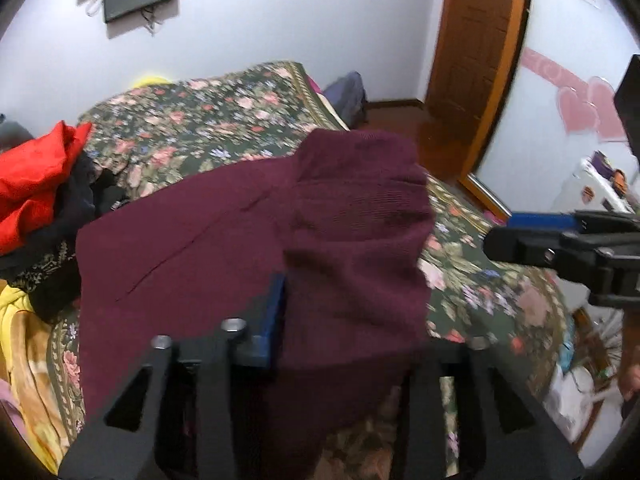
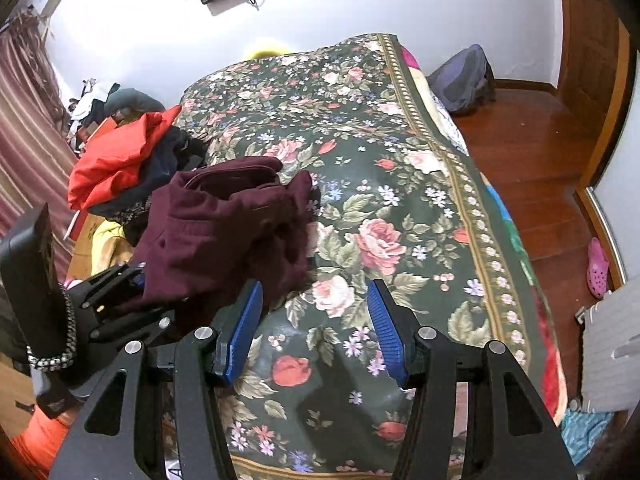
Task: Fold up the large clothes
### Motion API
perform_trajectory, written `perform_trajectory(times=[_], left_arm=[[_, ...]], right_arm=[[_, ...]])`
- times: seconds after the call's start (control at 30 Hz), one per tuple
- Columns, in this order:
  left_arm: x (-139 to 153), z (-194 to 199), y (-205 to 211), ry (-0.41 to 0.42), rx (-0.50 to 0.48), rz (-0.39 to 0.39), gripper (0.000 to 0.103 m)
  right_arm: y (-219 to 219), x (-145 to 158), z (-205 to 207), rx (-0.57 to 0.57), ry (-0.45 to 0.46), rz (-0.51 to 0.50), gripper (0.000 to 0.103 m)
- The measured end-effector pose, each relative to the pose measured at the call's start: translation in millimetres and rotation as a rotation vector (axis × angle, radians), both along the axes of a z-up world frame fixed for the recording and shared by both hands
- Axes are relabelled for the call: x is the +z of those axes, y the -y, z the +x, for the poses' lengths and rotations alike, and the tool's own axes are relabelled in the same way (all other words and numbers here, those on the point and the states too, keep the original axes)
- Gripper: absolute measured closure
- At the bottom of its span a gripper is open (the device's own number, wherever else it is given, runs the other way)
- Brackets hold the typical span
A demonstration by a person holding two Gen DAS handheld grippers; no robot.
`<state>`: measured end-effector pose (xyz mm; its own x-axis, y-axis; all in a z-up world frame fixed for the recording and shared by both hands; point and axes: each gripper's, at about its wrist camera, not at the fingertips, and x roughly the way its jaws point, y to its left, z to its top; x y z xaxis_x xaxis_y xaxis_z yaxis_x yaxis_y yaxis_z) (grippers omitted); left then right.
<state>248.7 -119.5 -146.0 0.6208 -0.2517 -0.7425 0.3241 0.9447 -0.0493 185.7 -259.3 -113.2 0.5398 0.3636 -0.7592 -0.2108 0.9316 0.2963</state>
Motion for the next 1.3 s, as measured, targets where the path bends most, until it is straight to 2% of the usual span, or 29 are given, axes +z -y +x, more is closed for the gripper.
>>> perform_trajectory(times=[0.03,0.23,0.3,0.4,0.57,0.7,0.87,0.93,1.0,1.13,1.3], left_arm=[[2,-2,-1,-0.01,-0.011,-0.011,0.047],[26,-21,-21,0.01,-0.009,-0.009,0.042],[38,-28,-39,0.043,0.018,-0.019,0.037],[52,-39,-66,0.095,0.06,-0.035,0.029],[66,-42,-115,0.176,0.195,-0.016,0.018],[48,-32,-145,0.12,0.28,0.004,0.018],[0,-25,-158,-0.011,0.311,0.015,0.018],[-17,-26,-159,-0.056,0.31,0.002,0.017],[-32,-28,-158,-0.082,0.308,-0.029,0.017],[-43,-34,-157,-0.098,0.308,-0.051,0.017],[-33,-31,-161,-0.086,0.298,-0.035,0.017]], right_arm=[[4,4,-4,0.003,0.008,-0.001,0.053],[-7,30,-10,0.047,0.092,-0.013,0.052],[-15,38,-10,0.068,0.114,-0.012,0.05],[-33,48,-8,0.115,0.155,0.001,0.041],[-75,55,4,0.211,0.188,-0.016,0.039],[-94,42,21,0.227,0.156,-0.044,0.039],[-77,27,35,0.147,0.122,-0.101,0.039],[-60,16,41,0.119,0.069,-0.094,0.039],[-43,0,44,0.127,-0.012,-0.04,0.039],[-30,-24,40,0.127,-0.078,-0.056,0.036],[-32,-8,41,0.149,-0.089,-0.045,0.036]])
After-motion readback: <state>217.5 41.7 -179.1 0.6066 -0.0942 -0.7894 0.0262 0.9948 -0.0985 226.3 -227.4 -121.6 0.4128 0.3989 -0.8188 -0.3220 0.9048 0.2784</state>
